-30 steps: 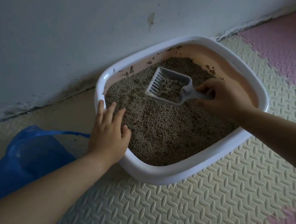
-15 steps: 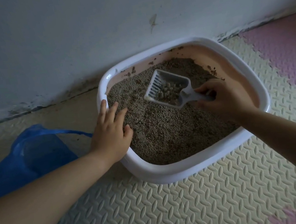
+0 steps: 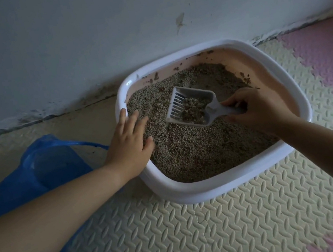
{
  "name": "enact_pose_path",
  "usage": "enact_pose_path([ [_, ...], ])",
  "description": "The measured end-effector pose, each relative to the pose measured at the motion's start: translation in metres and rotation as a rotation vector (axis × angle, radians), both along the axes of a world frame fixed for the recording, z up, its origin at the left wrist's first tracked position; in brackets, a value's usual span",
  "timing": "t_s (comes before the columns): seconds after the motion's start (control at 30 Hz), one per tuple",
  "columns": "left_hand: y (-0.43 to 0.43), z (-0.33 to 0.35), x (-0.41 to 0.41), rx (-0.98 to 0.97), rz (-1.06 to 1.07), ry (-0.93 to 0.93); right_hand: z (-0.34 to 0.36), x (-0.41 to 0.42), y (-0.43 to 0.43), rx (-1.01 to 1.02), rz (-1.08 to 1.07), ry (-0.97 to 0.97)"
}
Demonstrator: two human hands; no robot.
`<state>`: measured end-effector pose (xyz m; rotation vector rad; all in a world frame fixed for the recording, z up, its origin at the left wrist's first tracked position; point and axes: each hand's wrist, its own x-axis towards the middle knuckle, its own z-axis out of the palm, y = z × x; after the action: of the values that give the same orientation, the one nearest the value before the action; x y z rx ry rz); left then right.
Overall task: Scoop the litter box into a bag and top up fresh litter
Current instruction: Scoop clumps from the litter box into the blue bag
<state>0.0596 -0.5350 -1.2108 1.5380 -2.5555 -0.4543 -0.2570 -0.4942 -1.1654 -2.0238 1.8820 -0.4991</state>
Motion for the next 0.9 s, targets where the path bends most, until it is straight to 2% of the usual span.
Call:
enact_pose_path([
  [0.13, 0.001, 0.017, 0.020, -0.034, -0.026, 0.049, 0.005, 0.016, -0.004, -0.002, 0.002, -0.043],
  [0.23, 0.000, 0.035, 0.053, -0.124, -0.015, 0.012, 0.013, 0.040, -0.010, 0.002, 0.056, -0.068],
  [0.43, 0.007, 0.055, 0.138, -0.112, 0.259, -0.044, 0.025, 0.105, -0.028, 0.018, 0.213, -0.120],
  [0.6, 0.028, 0.050, 0.182, -0.012, 0.415, -0.076, 0.025, 0.160, -0.045, 0.038, 0.365, -0.116],
  [0.9, 0.036, 0.053, 0.206, -0.062, 0.487, 0.028, 0.014, 0.237, -0.059, 0.092, 0.604, 0.009],
])
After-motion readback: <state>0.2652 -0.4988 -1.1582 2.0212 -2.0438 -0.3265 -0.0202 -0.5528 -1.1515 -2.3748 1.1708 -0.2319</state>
